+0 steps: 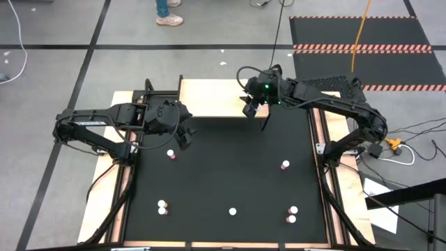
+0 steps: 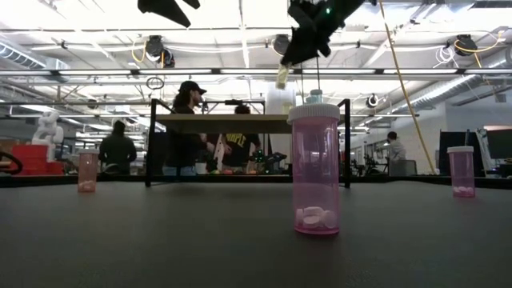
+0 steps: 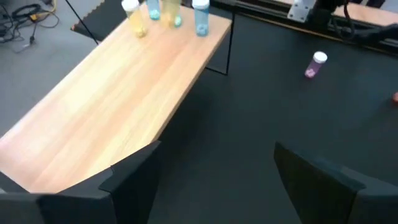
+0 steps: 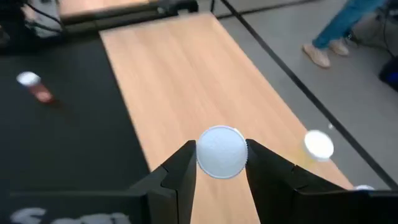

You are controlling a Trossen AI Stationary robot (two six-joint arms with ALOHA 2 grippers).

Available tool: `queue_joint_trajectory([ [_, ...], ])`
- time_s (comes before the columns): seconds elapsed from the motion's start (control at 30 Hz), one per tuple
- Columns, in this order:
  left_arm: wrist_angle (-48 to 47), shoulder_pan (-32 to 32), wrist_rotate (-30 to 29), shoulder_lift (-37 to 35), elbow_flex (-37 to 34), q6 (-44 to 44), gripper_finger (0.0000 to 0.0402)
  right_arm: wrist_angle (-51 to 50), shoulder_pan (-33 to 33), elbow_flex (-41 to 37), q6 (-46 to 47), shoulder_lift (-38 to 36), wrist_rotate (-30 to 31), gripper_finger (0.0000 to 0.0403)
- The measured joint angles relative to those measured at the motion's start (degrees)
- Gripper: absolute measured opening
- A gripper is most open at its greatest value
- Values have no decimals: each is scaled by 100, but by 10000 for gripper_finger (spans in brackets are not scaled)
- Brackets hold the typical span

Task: Pick and place medicine bottles onto shelf by color
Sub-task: Put the top yellow pill bottle on the shelf aligned with the other yellow pill bottle

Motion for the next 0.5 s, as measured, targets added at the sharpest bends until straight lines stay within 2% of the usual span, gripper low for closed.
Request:
queue_joint_trajectory([
  [0.5,54,228,34,0,-2,136,310,-205,-651,-26,-260,315,-19,118],
])
